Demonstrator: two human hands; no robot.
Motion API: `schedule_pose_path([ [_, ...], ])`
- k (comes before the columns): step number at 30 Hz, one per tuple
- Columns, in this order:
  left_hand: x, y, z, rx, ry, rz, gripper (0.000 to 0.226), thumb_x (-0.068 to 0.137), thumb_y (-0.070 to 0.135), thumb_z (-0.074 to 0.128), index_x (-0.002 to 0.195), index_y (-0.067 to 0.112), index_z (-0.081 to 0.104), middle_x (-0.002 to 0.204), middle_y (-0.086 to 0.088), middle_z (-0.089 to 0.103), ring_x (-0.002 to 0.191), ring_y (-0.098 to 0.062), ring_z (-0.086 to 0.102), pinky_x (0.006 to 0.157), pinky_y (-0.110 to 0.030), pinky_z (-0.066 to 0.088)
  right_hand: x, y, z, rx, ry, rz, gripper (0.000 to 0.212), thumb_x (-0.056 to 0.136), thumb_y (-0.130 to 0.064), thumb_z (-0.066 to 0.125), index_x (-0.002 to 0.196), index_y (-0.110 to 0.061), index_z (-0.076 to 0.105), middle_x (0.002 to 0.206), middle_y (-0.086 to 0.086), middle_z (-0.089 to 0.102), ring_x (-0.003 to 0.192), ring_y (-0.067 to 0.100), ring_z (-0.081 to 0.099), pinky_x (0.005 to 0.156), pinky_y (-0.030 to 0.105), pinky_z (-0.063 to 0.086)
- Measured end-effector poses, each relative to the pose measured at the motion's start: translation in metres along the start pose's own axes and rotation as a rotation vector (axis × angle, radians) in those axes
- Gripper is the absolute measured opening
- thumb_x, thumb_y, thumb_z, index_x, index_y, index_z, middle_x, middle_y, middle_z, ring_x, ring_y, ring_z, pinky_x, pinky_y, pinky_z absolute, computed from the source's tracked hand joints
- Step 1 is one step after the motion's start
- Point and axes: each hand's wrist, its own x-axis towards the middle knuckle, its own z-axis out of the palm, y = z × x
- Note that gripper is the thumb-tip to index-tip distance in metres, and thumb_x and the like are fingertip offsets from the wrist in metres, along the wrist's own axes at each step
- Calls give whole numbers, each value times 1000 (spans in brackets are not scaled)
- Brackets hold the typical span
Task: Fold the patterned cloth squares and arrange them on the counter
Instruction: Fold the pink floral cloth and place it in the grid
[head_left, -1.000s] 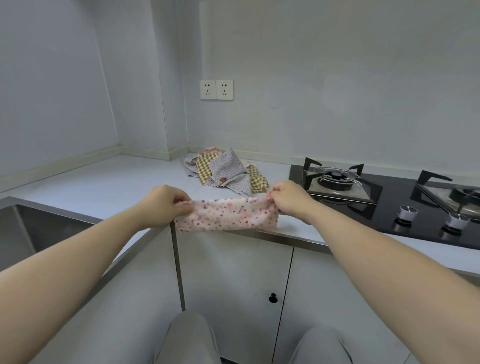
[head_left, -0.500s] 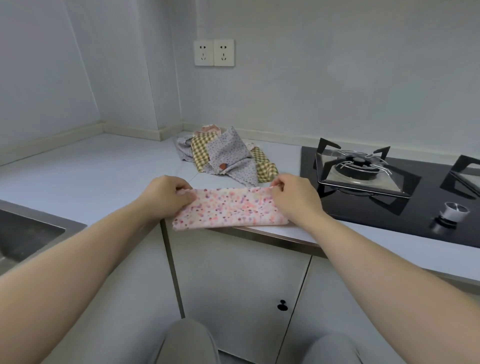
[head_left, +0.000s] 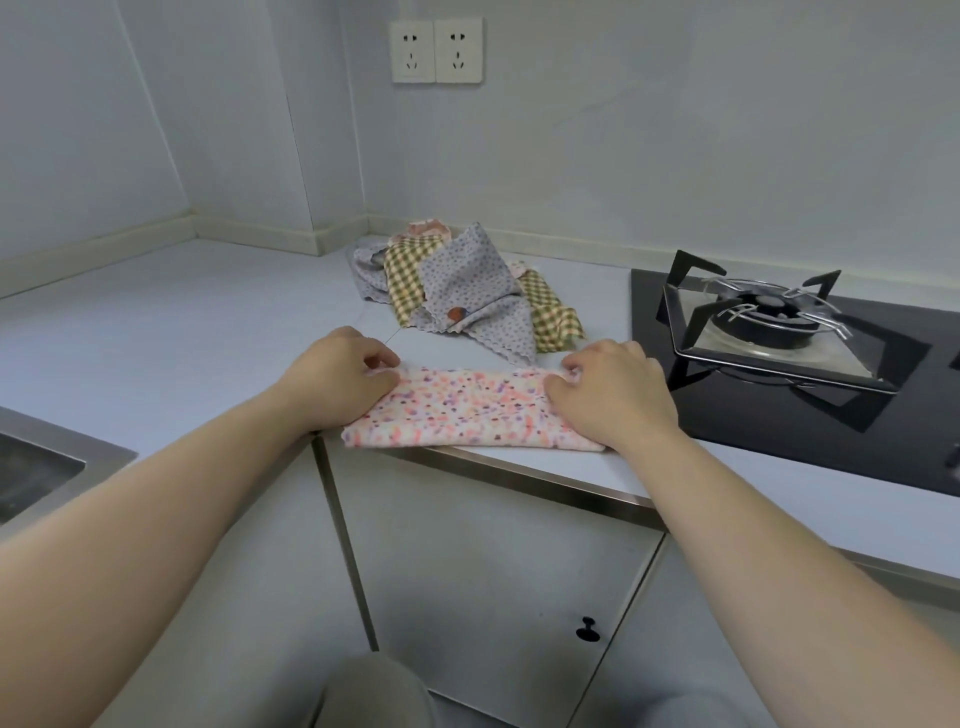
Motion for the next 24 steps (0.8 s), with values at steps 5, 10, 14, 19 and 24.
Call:
schedule_pose_path([
  [5,-2,3,2,-120,31,-63,8,96,31,63,99,23,63,98,7,57,88,-14,52,74,-29,37,-3,2,-2,271,14,-36,11,96,-45,60,96,-35,56,98,-14,65,91,14,61,78,36,51],
  [10,-10,1,3,-209,129,-16,9,98,28,63,103,23,58,91,13,57,80,-8,53,65,-22,37,-9,8,-4,619,76,-13,13,96,-34,67,100,-37,55,108,-13,69,83,12,67,78,39,58],
  [14,-13,3,0,-349,172,-17,20,93,25,70,111,32,64,99,8,64,80,-4,57,66,-17,41,-8,11,-4,695,62,-19,32,92,-28,73,121,-39,65,130,-10,64,102,6,61,93,34,55],
  [19,-12,1,-1,-403,130,-53,26,94,28,70,119,34,71,110,6,68,82,4,60,60,-4,41,-6,12,-4,752,95,1,31,88,-24,78,117,-34,73,122,-12,67,99,1,60,90,25,52],
  [24,-11,2,-2,-454,143,-94,21,93,32,72,113,31,73,111,5,70,84,2,63,56,-7,44,-1,14,-2,760,131,27,25,88,-24,79,112,-27,76,108,-12,70,91,-6,60,71,13,45],
])
